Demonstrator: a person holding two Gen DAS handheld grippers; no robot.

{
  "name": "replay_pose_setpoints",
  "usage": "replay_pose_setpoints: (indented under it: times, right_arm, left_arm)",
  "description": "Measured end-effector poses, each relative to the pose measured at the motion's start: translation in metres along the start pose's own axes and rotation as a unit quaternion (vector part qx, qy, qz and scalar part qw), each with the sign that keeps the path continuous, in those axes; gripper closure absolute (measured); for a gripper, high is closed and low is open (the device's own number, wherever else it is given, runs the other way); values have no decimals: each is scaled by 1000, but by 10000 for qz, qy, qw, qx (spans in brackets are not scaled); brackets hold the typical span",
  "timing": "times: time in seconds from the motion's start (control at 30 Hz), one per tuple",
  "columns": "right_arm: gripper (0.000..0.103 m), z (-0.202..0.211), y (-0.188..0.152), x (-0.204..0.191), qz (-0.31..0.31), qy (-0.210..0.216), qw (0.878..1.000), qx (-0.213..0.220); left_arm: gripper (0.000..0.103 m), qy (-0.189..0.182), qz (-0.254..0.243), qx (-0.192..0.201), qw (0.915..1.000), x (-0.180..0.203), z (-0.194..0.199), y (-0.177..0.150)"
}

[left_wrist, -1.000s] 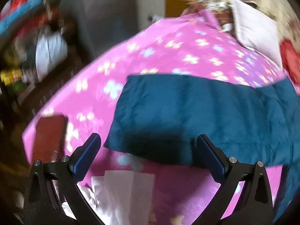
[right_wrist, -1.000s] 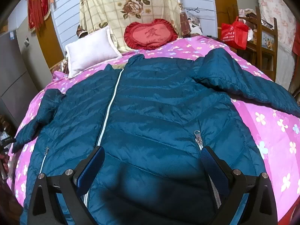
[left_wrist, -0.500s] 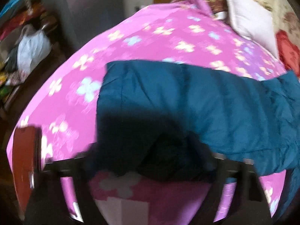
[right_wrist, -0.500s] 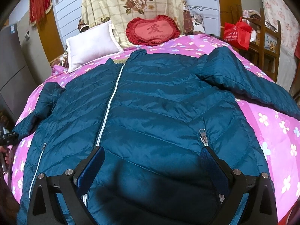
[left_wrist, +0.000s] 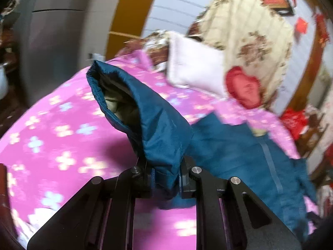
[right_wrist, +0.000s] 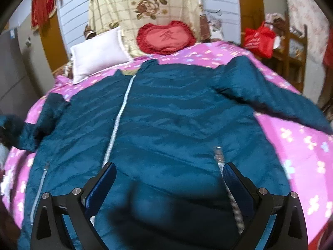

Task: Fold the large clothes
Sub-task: 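Lift the sleeve with the left tool, fold it across the jacket body, release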

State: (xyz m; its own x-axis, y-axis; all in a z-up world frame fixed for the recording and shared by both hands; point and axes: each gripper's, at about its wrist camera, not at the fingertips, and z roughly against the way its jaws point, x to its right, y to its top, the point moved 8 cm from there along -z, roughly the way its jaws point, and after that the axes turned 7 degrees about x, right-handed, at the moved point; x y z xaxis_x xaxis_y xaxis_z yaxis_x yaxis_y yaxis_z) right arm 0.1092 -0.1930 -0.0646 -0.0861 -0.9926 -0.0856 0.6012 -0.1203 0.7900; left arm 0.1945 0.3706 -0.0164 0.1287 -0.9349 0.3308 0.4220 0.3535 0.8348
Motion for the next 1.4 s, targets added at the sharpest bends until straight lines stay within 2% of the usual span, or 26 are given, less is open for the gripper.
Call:
replay_pose_setpoints:
  times: [0.13, 0.33, 0.4, 0.57, 0.7, 0.8, 0.93, 1.03, 1.2, 1.3, 1.37, 1.4]
  right_arm:
    - [2, 7, 1, 23, 71, -545, 9985, 39]
    - [2, 18, 4, 56, -118, -822, 9965, 66]
    - [2, 20, 4, 64, -109, -896, 9959, 45]
    - [2, 20, -3, 84, -178, -956, 9951, -149]
    - [2, 24, -12, 101, 63, -1097, 9936, -248]
    - [2, 25, -19, 123, -134, -1081, 9934, -348]
    - [2, 27, -25, 147, -438, -1033, 9927, -433]
    - [2, 27, -27, 149, -572, -865, 9935, -459]
    - [2, 24, -31, 145, -400, -814, 9942, -579]
    - [2, 22, -34, 149, -481, -787, 9937, -629]
    - [2, 21, -35, 150, -524, -785, 9933, -664]
    - [2, 20, -36, 150, -529, -792, 9932, -675]
  left_arm:
    - [89, -568, -124, 34, 9983, 66, 1, 7]
    - [89, -1445, -157, 10, 9894, 170, 6, 13]
    - [89, -1732, -239, 11, 9846, 210, 6, 16]
    - [89, -2602, -432, -5, 9646, 320, 8, 24]
    - [89, -3082, -486, -225, 9498, 388, -9, 8]
    - [89, -3153, -428, -550, 9464, 419, -35, -20]
    - [89, -3007, -338, -984, 9480, 436, -79, -67]
    - [89, -2867, -270, -1263, 9493, 439, -105, -101]
    - [88, -2677, -288, -1694, 9481, 445, -130, -153]
    - [67, -2719, -303, -1980, 9412, 455, -133, -173]
    - [47, -2791, -344, -2076, 9369, 463, -129, -181]
    - [43, -2819, -349, -2103, 9354, 466, -126, -182]
